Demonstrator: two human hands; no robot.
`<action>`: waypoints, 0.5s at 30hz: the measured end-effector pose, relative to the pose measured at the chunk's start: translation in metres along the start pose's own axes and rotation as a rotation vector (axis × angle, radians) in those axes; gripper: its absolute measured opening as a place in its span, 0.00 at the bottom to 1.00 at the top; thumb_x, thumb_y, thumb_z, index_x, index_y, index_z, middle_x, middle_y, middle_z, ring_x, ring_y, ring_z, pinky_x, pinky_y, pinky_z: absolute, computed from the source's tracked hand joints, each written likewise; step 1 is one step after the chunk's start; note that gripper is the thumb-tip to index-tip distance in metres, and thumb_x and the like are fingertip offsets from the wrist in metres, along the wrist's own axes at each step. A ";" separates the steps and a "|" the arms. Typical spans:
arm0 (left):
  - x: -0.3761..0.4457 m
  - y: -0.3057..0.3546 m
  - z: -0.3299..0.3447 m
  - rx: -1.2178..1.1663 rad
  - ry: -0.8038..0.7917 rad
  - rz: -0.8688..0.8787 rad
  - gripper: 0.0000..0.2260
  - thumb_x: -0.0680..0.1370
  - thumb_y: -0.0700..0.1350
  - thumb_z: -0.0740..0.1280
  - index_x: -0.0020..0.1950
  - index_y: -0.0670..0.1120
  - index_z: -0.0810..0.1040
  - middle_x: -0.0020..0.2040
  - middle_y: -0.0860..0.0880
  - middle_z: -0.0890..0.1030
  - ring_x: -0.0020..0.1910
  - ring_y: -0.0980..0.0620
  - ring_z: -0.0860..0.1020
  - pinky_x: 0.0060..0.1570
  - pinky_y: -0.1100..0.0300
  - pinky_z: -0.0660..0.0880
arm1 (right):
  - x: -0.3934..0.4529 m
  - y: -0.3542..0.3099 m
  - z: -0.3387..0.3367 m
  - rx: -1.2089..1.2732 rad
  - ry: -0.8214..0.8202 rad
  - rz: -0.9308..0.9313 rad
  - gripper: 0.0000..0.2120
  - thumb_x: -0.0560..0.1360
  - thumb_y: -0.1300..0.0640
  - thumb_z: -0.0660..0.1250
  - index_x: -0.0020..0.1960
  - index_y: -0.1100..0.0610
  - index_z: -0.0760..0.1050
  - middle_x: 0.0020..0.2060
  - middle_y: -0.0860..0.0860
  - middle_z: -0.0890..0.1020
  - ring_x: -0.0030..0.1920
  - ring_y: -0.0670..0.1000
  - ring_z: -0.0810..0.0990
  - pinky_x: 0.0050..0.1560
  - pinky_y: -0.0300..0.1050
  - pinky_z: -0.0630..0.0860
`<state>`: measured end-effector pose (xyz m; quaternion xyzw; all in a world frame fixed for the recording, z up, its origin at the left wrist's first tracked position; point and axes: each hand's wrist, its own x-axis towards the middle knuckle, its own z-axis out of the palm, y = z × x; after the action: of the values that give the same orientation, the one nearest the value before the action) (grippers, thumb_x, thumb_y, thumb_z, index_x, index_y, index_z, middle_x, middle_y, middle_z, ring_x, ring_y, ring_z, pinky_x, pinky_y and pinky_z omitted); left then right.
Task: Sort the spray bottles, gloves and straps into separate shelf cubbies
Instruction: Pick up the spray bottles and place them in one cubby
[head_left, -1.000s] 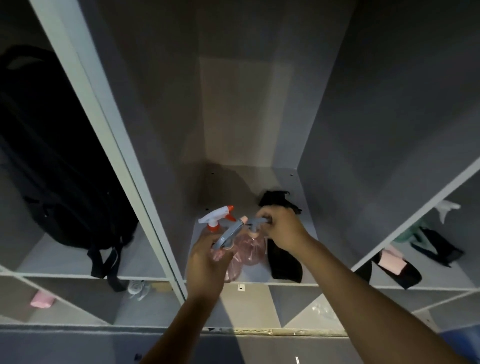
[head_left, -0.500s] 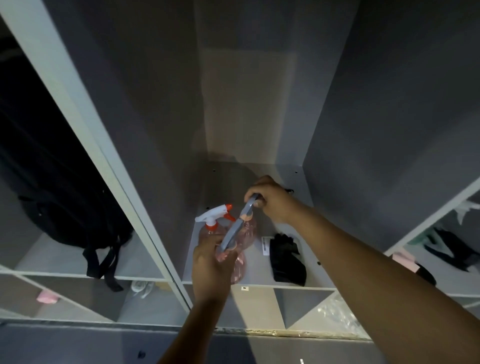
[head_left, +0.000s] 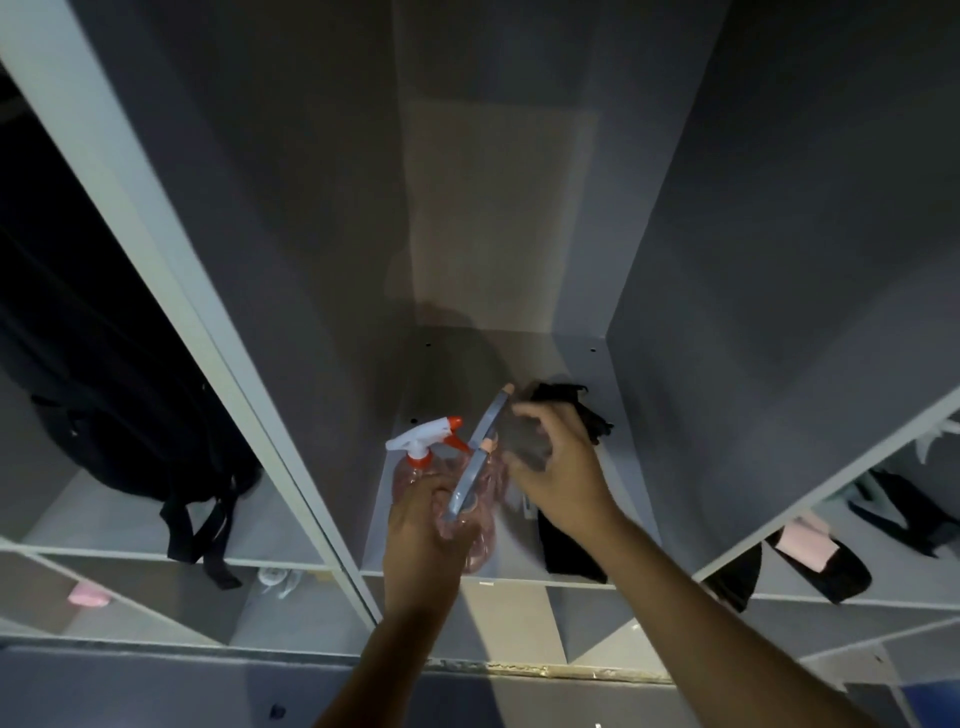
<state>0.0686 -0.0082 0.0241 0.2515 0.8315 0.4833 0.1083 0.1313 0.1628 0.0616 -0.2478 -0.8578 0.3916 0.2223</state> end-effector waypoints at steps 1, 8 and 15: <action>-0.005 0.001 -0.006 0.030 -0.008 0.030 0.20 0.72 0.48 0.76 0.59 0.59 0.73 0.56 0.59 0.77 0.56 0.60 0.76 0.55 0.64 0.76 | -0.016 -0.003 0.001 0.031 0.027 0.019 0.21 0.71 0.54 0.76 0.61 0.42 0.74 0.59 0.43 0.73 0.59 0.44 0.75 0.55 0.37 0.77; 0.014 0.024 -0.063 0.331 0.072 0.282 0.12 0.78 0.43 0.68 0.60 0.52 0.77 0.57 0.53 0.76 0.55 0.54 0.76 0.54 0.60 0.74 | -0.072 -0.030 0.033 0.221 0.160 0.099 0.24 0.68 0.52 0.80 0.60 0.45 0.76 0.54 0.41 0.78 0.54 0.38 0.77 0.48 0.28 0.75; 0.084 0.050 -0.056 0.666 -0.231 0.332 0.24 0.76 0.42 0.69 0.71 0.55 0.69 0.67 0.50 0.73 0.65 0.47 0.72 0.61 0.52 0.74 | -0.065 -0.034 0.059 0.303 0.137 0.154 0.40 0.65 0.47 0.81 0.72 0.44 0.66 0.65 0.38 0.73 0.65 0.40 0.73 0.57 0.27 0.72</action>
<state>-0.0106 0.0137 0.1007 0.4566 0.8734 0.1662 0.0338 0.1397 0.0716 0.0407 -0.3027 -0.7503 0.5144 0.2842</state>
